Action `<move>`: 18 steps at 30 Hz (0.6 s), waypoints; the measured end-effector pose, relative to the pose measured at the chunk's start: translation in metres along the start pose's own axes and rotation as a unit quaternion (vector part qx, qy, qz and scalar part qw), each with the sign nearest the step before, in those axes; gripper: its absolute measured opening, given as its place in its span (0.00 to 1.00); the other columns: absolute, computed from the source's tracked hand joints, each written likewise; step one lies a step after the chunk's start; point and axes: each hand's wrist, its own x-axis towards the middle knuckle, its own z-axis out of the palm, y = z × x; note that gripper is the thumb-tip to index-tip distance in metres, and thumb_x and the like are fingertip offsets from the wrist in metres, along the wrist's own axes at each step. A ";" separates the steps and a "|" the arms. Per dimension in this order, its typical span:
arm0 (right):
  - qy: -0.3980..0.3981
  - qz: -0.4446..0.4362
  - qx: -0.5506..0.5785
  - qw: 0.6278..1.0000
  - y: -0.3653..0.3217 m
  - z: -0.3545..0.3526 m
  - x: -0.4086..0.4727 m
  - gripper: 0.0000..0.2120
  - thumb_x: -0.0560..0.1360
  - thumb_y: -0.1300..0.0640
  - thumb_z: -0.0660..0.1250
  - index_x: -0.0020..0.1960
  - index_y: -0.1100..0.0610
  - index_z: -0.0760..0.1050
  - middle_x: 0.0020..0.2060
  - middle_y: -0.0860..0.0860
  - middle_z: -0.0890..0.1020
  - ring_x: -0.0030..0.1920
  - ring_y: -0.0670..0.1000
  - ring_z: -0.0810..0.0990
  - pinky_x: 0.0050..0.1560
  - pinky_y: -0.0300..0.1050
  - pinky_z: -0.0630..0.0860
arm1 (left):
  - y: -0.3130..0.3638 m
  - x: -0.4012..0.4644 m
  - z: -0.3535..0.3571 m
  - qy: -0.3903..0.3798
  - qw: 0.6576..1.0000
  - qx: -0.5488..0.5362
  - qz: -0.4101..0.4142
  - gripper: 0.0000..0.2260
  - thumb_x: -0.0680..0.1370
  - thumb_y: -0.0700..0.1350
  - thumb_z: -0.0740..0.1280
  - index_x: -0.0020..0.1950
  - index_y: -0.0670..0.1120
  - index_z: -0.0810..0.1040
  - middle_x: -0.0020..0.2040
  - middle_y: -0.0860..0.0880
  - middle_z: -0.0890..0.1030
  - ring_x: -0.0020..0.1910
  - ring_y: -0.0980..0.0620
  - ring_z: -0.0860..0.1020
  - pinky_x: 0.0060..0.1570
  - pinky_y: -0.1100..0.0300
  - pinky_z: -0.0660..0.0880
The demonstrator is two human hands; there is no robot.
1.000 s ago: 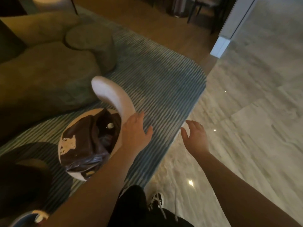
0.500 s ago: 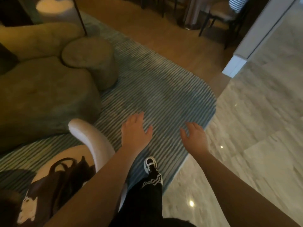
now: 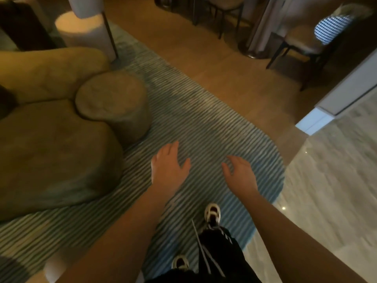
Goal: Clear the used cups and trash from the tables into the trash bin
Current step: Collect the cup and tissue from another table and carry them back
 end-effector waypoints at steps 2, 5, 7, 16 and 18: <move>0.019 -0.014 0.002 1.000 -0.001 -0.001 0.050 0.22 0.80 0.49 0.58 0.69 0.58 0.68 0.66 0.55 0.73 0.68 0.54 0.67 0.67 0.44 0.62 | 0.001 0.045 0.002 0.005 1.000 -0.002 -0.006 0.29 0.78 0.59 0.58 0.76 0.47 0.58 0.74 0.47 0.63 0.72 0.47 0.61 0.68 0.45 0.61; 0.027 -0.031 0.002 0.999 -0.002 -0.006 0.139 0.22 0.79 0.48 0.59 0.69 0.58 0.69 0.65 0.55 0.74 0.67 0.53 0.68 0.67 0.44 0.62 | 0.004 0.124 0.004 0.007 1.000 -0.008 -0.020 0.29 0.78 0.59 0.58 0.76 0.47 0.57 0.74 0.47 0.62 0.72 0.48 0.60 0.68 0.45 0.60; 0.029 -0.049 -0.003 0.998 -0.004 -0.011 0.207 0.21 0.79 0.49 0.59 0.68 0.59 0.70 0.65 0.55 0.74 0.66 0.54 0.69 0.67 0.44 0.63 | 0.008 0.185 0.002 0.014 0.999 0.001 -0.029 0.29 0.78 0.59 0.57 0.76 0.48 0.57 0.75 0.48 0.61 0.73 0.49 0.59 0.68 0.46 0.60; 0.015 -0.127 -0.017 0.992 -0.056 -0.056 0.491 0.19 0.77 0.52 0.64 0.64 0.62 0.74 0.60 0.58 0.78 0.62 0.58 0.74 0.63 0.49 0.68 | 0.017 0.442 -0.031 0.041 0.993 -0.002 -0.113 0.30 0.78 0.60 0.56 0.77 0.49 0.54 0.76 0.49 0.59 0.74 0.50 0.56 0.70 0.48 0.57; 0.005 -0.134 -0.009 0.991 -0.073 -0.060 0.537 0.19 0.77 0.53 0.64 0.64 0.62 0.74 0.60 0.58 0.77 0.62 0.58 0.73 0.63 0.50 0.68 | 0.013 0.484 -0.040 0.051 0.991 -0.005 -0.125 0.30 0.78 0.60 0.56 0.77 0.49 0.55 0.75 0.48 0.59 0.73 0.49 0.57 0.70 0.48 0.57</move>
